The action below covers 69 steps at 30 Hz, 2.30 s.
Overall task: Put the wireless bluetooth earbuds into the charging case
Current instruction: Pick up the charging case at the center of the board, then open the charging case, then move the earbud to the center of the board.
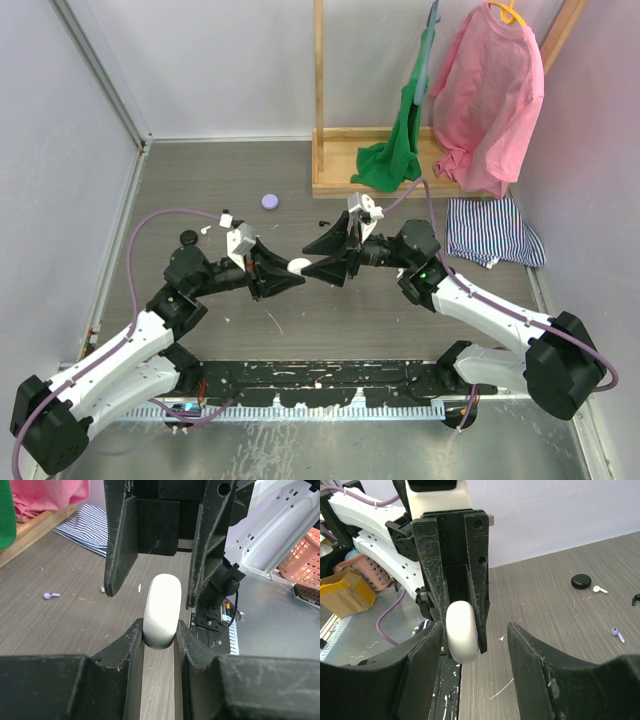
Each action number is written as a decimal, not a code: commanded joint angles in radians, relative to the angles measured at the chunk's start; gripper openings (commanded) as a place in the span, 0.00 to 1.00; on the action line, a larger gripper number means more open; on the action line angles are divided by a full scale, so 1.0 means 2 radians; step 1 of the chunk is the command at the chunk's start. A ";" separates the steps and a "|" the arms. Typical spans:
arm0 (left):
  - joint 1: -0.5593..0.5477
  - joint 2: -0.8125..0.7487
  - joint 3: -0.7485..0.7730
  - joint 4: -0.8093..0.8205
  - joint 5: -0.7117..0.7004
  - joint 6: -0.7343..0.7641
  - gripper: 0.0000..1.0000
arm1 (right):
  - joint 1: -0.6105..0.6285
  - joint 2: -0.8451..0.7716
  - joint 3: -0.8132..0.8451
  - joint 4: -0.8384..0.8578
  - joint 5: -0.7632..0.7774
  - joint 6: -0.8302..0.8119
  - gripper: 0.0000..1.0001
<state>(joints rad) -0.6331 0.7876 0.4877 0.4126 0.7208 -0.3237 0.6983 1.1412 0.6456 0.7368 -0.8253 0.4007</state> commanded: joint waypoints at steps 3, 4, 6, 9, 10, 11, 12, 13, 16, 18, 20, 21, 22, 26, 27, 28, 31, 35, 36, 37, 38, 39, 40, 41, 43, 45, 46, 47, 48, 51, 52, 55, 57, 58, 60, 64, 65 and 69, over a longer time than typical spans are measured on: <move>0.000 -0.009 0.023 0.011 0.017 0.008 0.01 | 0.003 -0.001 0.032 -0.021 0.025 -0.025 0.61; 0.000 -0.009 0.022 0.010 0.018 0.009 0.01 | 0.002 -0.002 0.034 -0.028 0.028 -0.029 0.60; 0.000 -0.009 0.020 0.008 0.019 0.011 0.01 | 0.003 -0.005 0.039 -0.039 0.032 -0.034 0.61; -0.001 -0.009 0.018 0.006 0.020 0.013 0.01 | 0.003 -0.012 0.042 -0.052 0.041 -0.042 0.61; -0.001 -0.009 0.017 0.005 0.020 0.014 0.01 | 0.003 -0.014 0.043 -0.058 0.043 -0.045 0.61; -0.001 -0.009 0.017 0.005 0.021 0.014 0.01 | 0.003 -0.015 0.045 -0.063 0.047 -0.047 0.61; -0.001 -0.010 0.017 0.004 0.022 0.015 0.01 | 0.003 -0.016 0.047 -0.068 0.050 -0.050 0.61; -0.001 -0.011 0.017 0.004 0.022 0.016 0.01 | 0.003 -0.017 0.049 -0.074 0.052 -0.052 0.61; -0.001 -0.013 0.016 0.003 0.023 0.019 0.01 | 0.002 -0.018 0.056 -0.093 0.060 -0.061 0.61; -0.001 -0.013 0.015 0.003 0.022 0.020 0.01 | 0.003 -0.020 0.059 -0.106 0.070 -0.068 0.61; -0.001 -0.012 0.014 0.003 0.023 0.020 0.00 | 0.002 -0.023 0.061 -0.117 0.078 -0.075 0.62; -0.001 -0.012 0.014 0.003 0.023 0.020 0.00 | 0.002 -0.024 0.062 -0.120 0.082 -0.078 0.62; -0.001 -0.012 0.014 0.003 0.023 0.020 0.00 | 0.002 -0.025 0.063 -0.124 0.084 -0.079 0.62; -0.001 -0.013 0.013 0.003 0.023 0.021 0.00 | 0.001 -0.025 0.071 -0.141 0.088 -0.086 0.63; -0.001 -0.013 0.012 0.003 0.022 0.021 0.00 | 0.001 -0.025 0.072 -0.144 0.089 -0.088 0.63; -0.001 -0.013 0.012 0.002 0.020 0.021 0.00 | 0.001 -0.025 0.074 -0.147 0.090 -0.090 0.63; -0.001 -0.013 0.011 0.002 0.020 0.022 0.00 | 0.000 -0.026 0.078 -0.160 0.098 -0.095 0.63; -0.001 -0.013 0.009 0.002 0.020 0.022 0.00 | 0.000 -0.023 0.085 -0.181 0.107 -0.098 0.63; -0.001 -0.013 0.009 0.002 0.018 0.023 0.00 | -0.001 -0.023 0.086 -0.184 0.105 -0.098 0.63; -0.001 -0.013 0.007 0.002 0.017 0.023 0.00 | 0.000 -0.022 0.088 -0.185 0.104 -0.099 0.64; -0.001 -0.012 0.007 0.002 0.016 0.024 0.00 | 0.000 -0.024 0.089 -0.186 0.104 -0.099 0.64; -0.001 -0.011 0.007 0.002 0.016 0.024 0.00 | -0.001 -0.024 0.089 -0.186 0.104 -0.099 0.64; -0.001 -0.010 0.007 0.003 0.016 0.024 0.00 | -0.001 -0.023 0.091 -0.189 0.105 -0.100 0.64; -0.001 -0.010 0.007 0.003 0.017 0.023 0.00 | -0.002 -0.022 0.093 -0.193 0.107 -0.100 0.64; -0.001 -0.008 0.007 0.003 0.016 0.024 0.00 | -0.001 -0.019 0.097 -0.202 0.110 -0.101 0.64; -0.001 -0.008 0.006 0.003 0.014 0.024 0.00 | -0.001 -0.018 0.098 -0.208 0.109 -0.102 0.64; -0.001 -0.008 0.005 0.003 0.013 0.025 0.00 | -0.002 -0.018 0.098 -0.209 0.110 -0.101 0.64; -0.001 -0.008 0.005 0.003 0.012 0.024 0.00 | -0.002 -0.018 0.098 -0.210 0.110 -0.101 0.64; -0.001 -0.008 0.004 0.003 0.011 0.024 0.00 | -0.002 -0.017 0.099 -0.212 0.111 -0.101 0.65; -0.001 -0.007 0.000 -0.002 -0.004 0.026 0.00 | -0.004 -0.018 0.109 -0.229 0.117 -0.104 0.65; -0.001 -0.008 -0.004 -0.005 -0.012 0.027 0.00 | -0.004 -0.020 0.113 -0.238 0.123 -0.106 0.65; -0.001 -0.006 -0.014 -0.006 -0.039 0.033 0.00 | -0.006 -0.030 0.122 -0.276 0.151 -0.115 0.67; -0.001 -0.003 -0.024 0.001 -0.049 0.036 0.00 | -0.007 -0.037 0.126 -0.311 0.171 -0.124 0.67; -0.001 -0.001 -0.029 0.007 -0.054 0.036 0.00 | -0.007 -0.040 0.128 -0.329 0.183 -0.128 0.68; -0.001 0.004 -0.038 0.021 -0.060 0.038 0.00 | -0.009 -0.047 0.129 -0.373 0.213 -0.130 0.68; -0.001 0.008 -0.055 0.041 -0.077 0.048 0.00 | -0.011 -0.056 0.134 -0.450 0.284 -0.127 0.69; 0.000 0.008 -0.060 0.045 -0.085 0.051 0.00 | -0.012 -0.058 0.133 -0.467 0.301 -0.124 0.70; -0.001 0.004 -0.085 0.082 -0.098 0.056 0.00 | -0.013 -0.062 0.129 -0.528 0.370 -0.109 0.71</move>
<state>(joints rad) -0.6312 0.8093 0.3462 0.4274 0.5728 -0.2466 0.6792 1.0485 0.8654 -0.1726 -0.2718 0.1612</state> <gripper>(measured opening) 0.244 0.699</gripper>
